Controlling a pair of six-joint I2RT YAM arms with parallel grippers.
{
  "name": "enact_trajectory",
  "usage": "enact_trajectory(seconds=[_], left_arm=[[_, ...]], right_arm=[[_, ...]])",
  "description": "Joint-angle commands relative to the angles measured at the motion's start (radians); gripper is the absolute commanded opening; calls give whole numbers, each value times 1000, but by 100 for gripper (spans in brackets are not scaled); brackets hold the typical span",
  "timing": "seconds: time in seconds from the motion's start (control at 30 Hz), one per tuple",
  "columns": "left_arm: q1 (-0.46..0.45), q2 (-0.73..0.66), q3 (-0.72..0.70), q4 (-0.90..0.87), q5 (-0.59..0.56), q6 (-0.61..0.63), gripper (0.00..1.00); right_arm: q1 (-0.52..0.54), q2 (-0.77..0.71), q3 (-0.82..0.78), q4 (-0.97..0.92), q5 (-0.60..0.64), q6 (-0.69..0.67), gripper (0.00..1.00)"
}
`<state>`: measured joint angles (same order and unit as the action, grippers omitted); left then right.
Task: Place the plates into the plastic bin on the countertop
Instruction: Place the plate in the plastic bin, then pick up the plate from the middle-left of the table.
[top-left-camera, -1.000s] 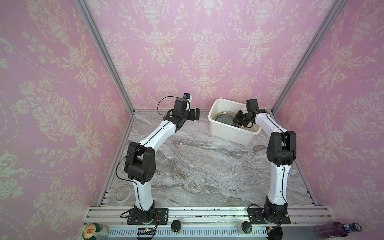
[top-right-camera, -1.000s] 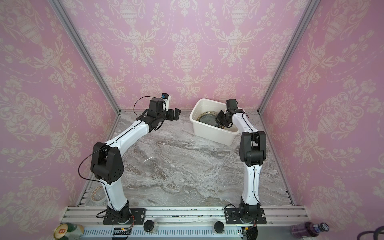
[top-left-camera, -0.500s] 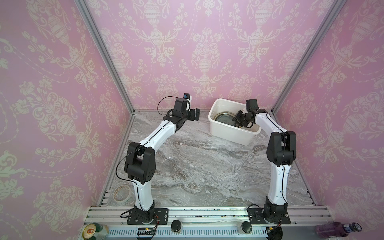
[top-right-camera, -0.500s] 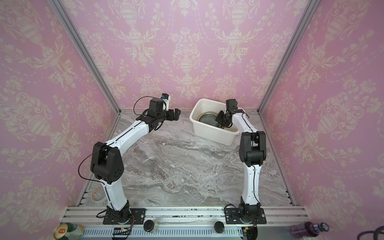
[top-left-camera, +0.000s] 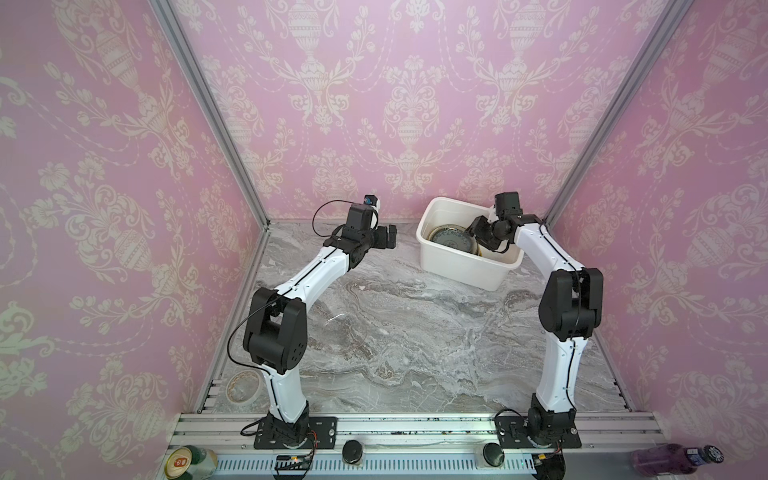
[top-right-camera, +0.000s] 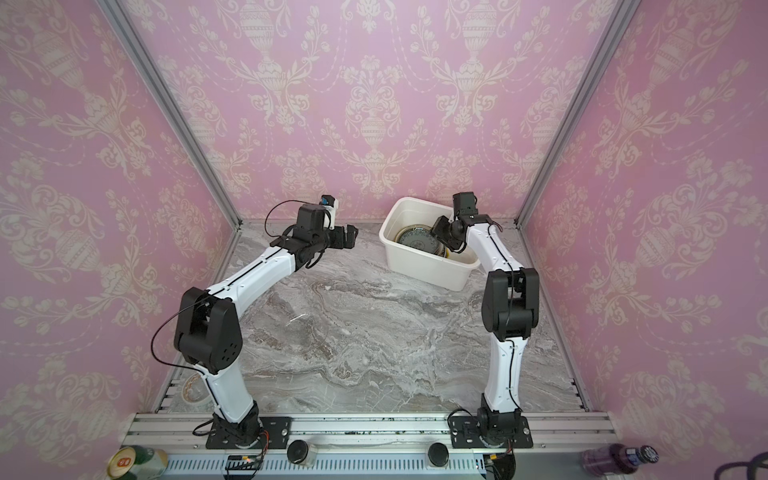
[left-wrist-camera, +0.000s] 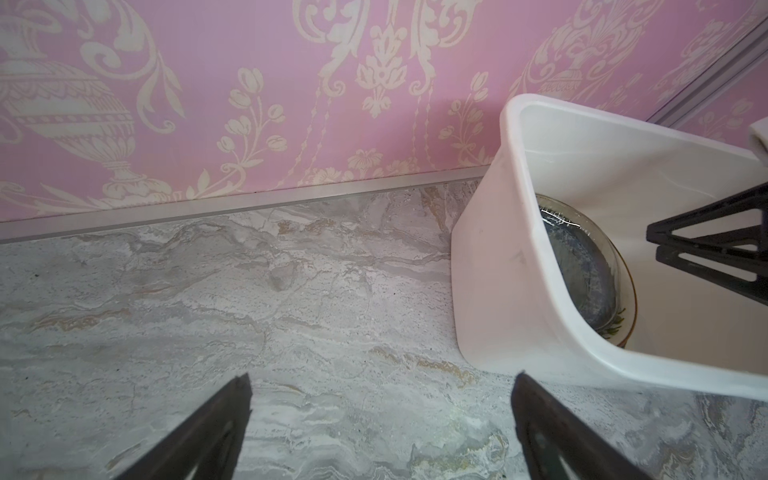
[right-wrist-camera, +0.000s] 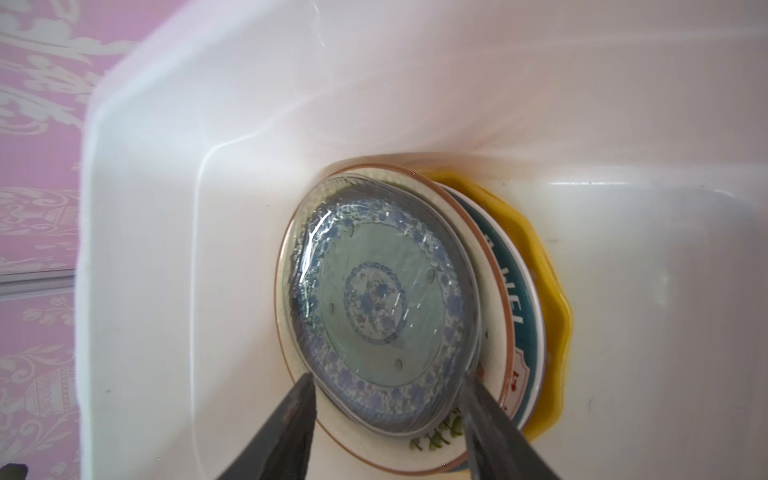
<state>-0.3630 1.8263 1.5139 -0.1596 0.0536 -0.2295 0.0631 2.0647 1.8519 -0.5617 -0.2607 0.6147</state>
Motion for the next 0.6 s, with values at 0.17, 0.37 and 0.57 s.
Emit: enact_trajectory(seconds=[0.17,0.37,0.57], left_arm=[[-2,-157,-66,-137,-90,-76,99],[1,-258,-93,-391,-219,-138,99],[19,-329,-126,-658,-249,-267,99]], right_arm=[[76,-171,-53,108,-45,-138,65],[174,-242,-78,164,-185,-173,67],[316,-278,-147,114,-269,-213,65]])
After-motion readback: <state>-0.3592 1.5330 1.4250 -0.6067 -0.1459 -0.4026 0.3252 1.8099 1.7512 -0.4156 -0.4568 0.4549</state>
